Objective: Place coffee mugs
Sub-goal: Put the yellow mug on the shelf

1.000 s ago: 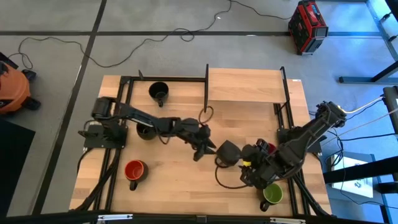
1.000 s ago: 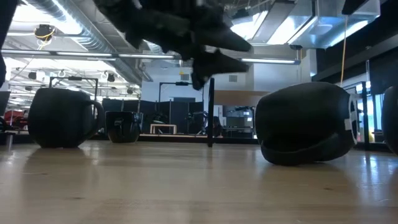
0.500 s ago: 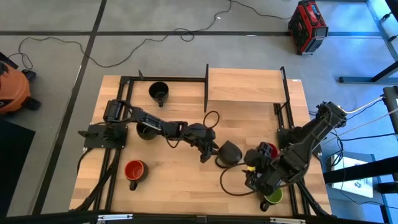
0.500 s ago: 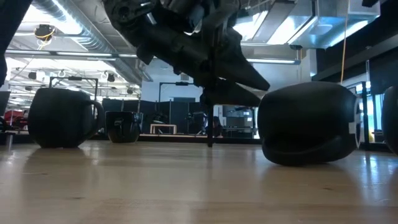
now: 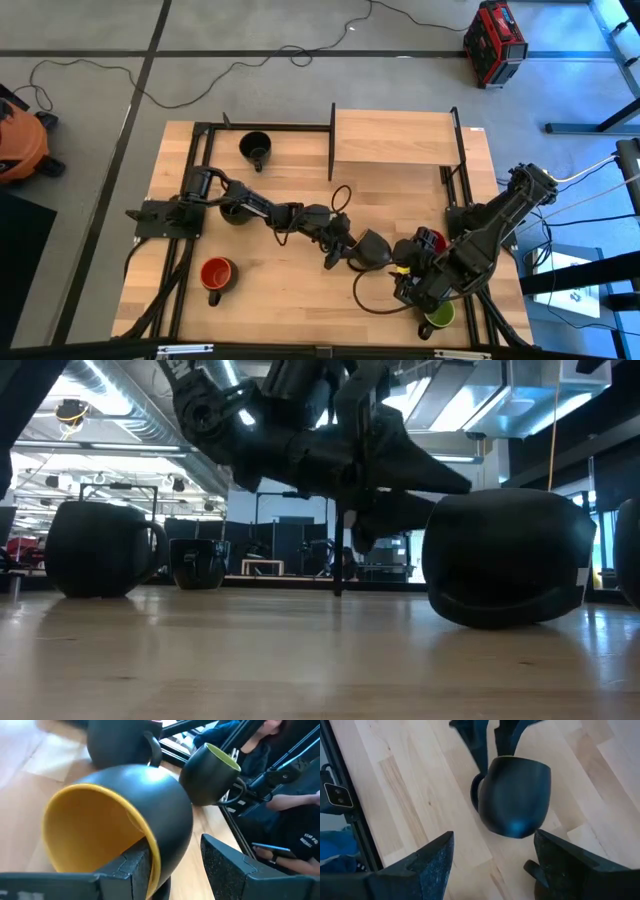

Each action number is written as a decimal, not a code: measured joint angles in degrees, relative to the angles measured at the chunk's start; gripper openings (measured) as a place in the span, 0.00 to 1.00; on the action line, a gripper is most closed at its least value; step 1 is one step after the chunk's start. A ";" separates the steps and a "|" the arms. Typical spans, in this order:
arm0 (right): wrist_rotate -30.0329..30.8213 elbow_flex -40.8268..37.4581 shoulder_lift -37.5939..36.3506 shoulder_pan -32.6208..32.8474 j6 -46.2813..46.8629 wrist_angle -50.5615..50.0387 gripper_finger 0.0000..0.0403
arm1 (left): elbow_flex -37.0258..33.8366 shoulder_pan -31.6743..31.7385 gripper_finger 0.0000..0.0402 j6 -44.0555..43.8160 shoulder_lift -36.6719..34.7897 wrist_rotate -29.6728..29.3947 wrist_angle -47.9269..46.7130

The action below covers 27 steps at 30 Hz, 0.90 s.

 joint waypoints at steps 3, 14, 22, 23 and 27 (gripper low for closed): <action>0.46 0.00 0.00 0.00 0.00 -0.01 0.65 | -0.02 -0.37 0.39 0.00 1.81 0.14 0.87; 1.95 0.00 0.00 0.00 0.00 0.00 0.65 | -0.12 -0.16 0.04 6.56 2.08 3.14 1.43; 2.54 0.00 0.02 0.00 0.07 -0.02 0.65 | 3.43 0.36 0.04 4.48 -14.62 -1.89 -33.88; 2.54 0.00 0.05 0.00 0.07 0.00 0.65 | 5.12 0.19 0.04 4.63 -16.39 -3.15 -41.06; 3.09 0.00 0.07 -0.04 0.26 -0.18 0.65 | 14.23 0.01 0.04 3.72 -19.68 -7.46 -69.57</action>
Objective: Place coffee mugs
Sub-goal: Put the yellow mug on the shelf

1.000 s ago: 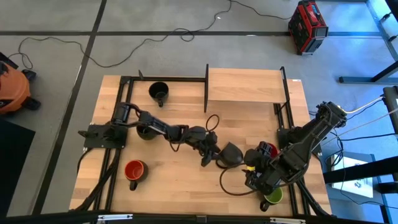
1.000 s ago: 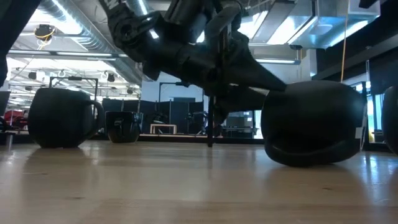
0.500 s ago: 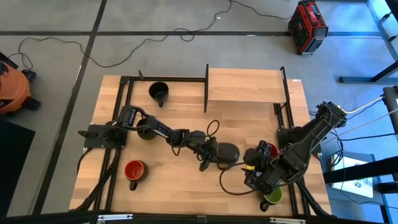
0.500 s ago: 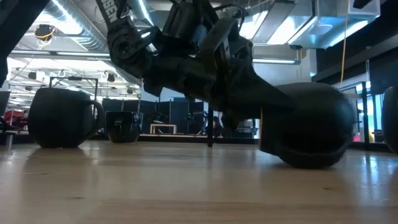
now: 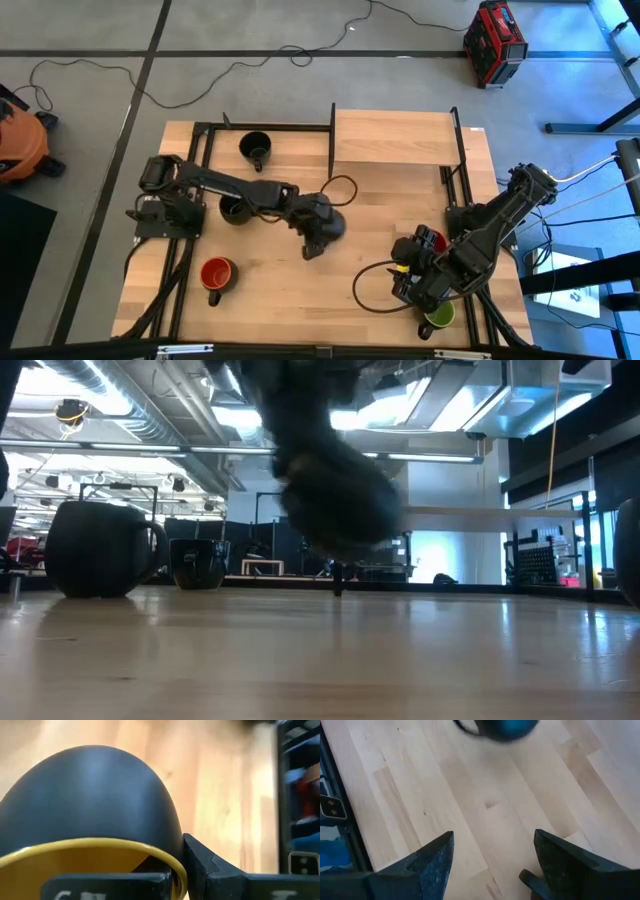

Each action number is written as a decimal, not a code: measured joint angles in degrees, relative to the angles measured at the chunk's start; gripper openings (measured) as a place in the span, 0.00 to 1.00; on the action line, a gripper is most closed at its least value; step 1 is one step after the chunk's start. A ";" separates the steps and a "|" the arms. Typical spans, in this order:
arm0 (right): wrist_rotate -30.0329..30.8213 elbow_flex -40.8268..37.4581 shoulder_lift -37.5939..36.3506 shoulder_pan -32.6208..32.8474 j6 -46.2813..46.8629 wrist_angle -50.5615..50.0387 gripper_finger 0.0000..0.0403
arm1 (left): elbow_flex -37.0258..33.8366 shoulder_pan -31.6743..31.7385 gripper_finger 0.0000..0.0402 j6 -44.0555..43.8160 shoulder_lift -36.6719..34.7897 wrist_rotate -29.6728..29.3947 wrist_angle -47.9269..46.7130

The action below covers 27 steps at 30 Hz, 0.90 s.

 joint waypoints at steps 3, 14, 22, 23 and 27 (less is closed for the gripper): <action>0.91 0.00 0.00 0.00 0.08 -0.04 0.65 | 6.48 0.15 0.04 -2.63 0.02 -2.31 -14.53; 1.83 0.00 -0.02 0.00 0.15 -0.31 0.65 | 10.98 1.00 0.04 -8.72 8.21 4.88 -27.38; 1.47 0.00 -0.01 0.00 0.20 -0.41 0.65 | 11.10 2.36 0.05 -11.71 10.86 7.03 -27.79; 1.35 0.00 -0.02 0.00 0.20 -0.62 0.65 | 11.10 2.38 0.05 -11.70 10.89 7.22 -27.75; 1.19 0.00 0.00 0.00 0.19 -1.57 0.65 | 11.10 2.40 0.07 -11.72 10.97 7.28 -27.10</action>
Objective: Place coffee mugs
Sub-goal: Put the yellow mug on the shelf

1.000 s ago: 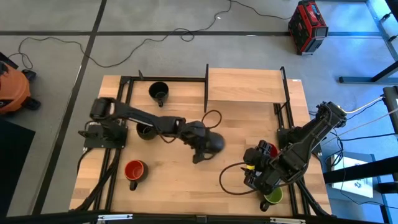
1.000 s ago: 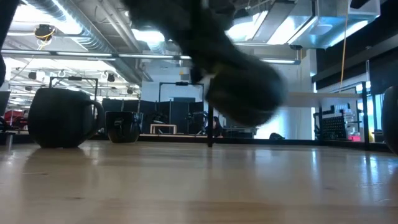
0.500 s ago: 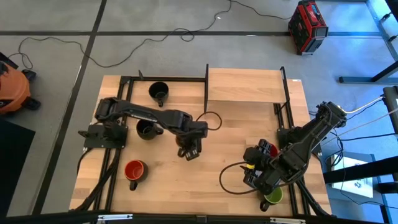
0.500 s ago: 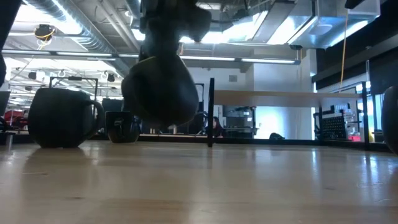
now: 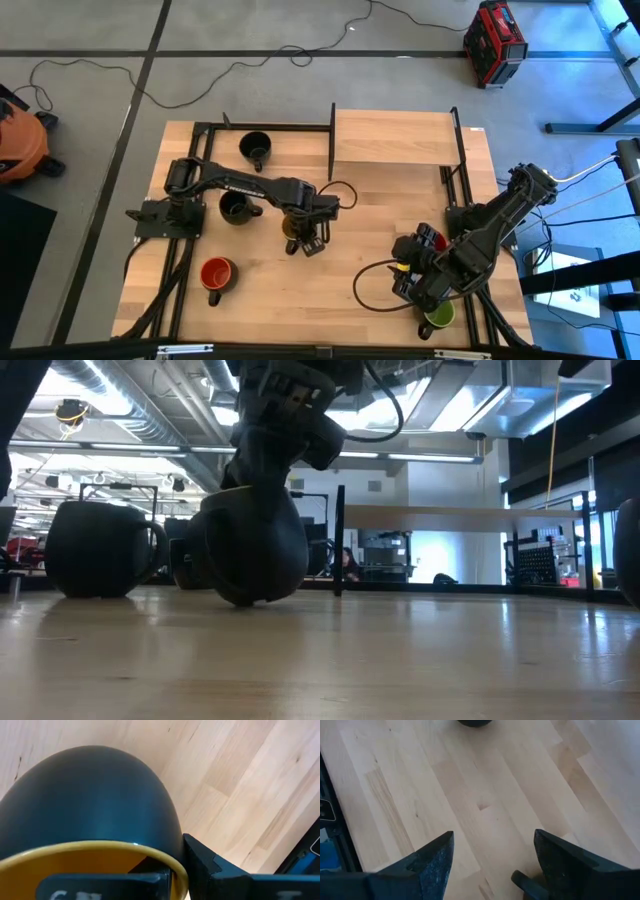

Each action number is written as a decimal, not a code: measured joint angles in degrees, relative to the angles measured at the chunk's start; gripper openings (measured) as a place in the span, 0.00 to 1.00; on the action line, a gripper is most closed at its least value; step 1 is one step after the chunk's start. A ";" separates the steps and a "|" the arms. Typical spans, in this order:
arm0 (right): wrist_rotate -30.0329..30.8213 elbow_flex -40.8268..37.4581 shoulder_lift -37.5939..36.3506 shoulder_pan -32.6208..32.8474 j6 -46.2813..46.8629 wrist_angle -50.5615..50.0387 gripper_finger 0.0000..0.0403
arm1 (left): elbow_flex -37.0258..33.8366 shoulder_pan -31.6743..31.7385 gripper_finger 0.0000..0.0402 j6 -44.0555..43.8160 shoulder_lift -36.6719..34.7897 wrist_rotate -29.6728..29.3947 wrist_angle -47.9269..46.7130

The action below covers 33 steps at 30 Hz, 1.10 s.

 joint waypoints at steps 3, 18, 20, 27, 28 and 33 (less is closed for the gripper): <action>-0.34 0.00 -0.01 0.00 -0.01 -0.03 0.65 | -0.04 0.18 0.10 -0.10 0.05 0.33 0.47; -0.36 0.00 -0.02 0.02 -0.34 0.06 0.65 | -0.07 2.74 0.29 1.42 -3.13 4.46 0.96; -0.20 0.00 0.01 0.02 -0.65 0.51 0.65 | -0.10 3.05 0.29 2.37 -5.21 3.91 -0.40; 1.74 0.00 0.16 0.01 -0.68 4.74 0.65 | -0.11 2.53 0.29 10.58 -17.50 -1.78 -3.03; 3.29 0.00 0.16 -0.06 -0.69 6.50 0.65 | -0.29 1.78 0.29 12.99 -19.56 -3.98 -3.86; 7.53 0.04 1.89 -3.07 -2.56 15.81 0.65 | -6.22 -2.43 0.29 18.00 -30.51 -11.15 -3.49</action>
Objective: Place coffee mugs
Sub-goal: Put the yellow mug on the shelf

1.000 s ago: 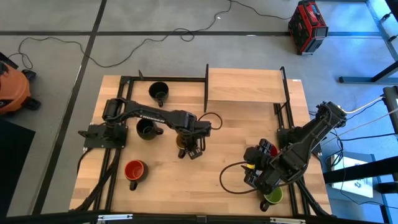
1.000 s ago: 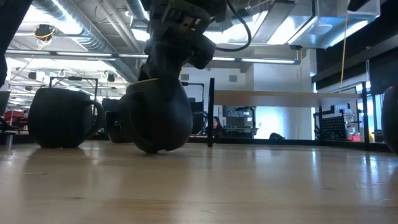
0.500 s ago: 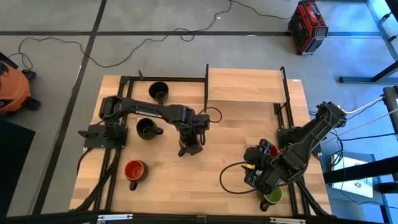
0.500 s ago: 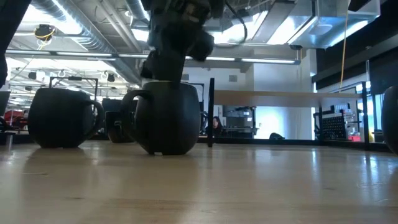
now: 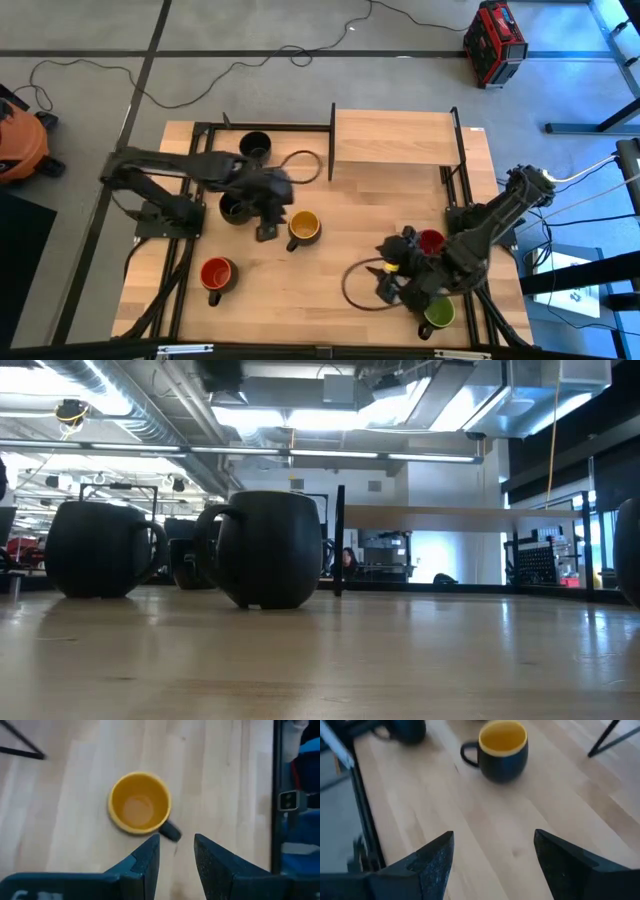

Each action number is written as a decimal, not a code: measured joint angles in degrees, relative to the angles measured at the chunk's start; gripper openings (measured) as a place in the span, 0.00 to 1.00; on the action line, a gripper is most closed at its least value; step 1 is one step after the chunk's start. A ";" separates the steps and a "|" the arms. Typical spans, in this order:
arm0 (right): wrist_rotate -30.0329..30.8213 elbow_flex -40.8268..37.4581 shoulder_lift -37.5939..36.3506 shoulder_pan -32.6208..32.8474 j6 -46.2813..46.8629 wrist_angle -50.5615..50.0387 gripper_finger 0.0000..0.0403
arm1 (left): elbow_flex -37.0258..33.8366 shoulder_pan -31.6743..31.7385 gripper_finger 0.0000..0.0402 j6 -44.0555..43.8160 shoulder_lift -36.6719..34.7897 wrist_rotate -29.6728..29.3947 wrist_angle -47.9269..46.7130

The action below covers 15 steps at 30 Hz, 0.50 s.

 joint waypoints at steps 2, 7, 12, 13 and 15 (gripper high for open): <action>0.04 -0.02 1.63 -2.02 -2.61 4.69 0.65 | -5.32 -2.03 0.29 0.03 -5.07 -2.66 1.86; -2.53 -0.02 7.34 -6.73 -9.96 16.53 0.65 | -22.51 -3.50 0.29 -2.81 -17.27 -8.21 13.12; -4.57 -0.02 13.36 -12.74 -10.13 19.48 0.65 | -36.60 -1.52 0.29 -3.70 -20.51 -11.25 26.20; -5.30 -0.02 14.43 -13.89 -10.14 20.02 0.65 | -38.46 -0.98 0.29 -3.32 -20.12 -11.29 29.16; -6.84 -0.04 16.01 -15.75 -10.71 19.91 0.65 | -41.14 0.08 0.29 -1.77 -18.59 -11.74 33.12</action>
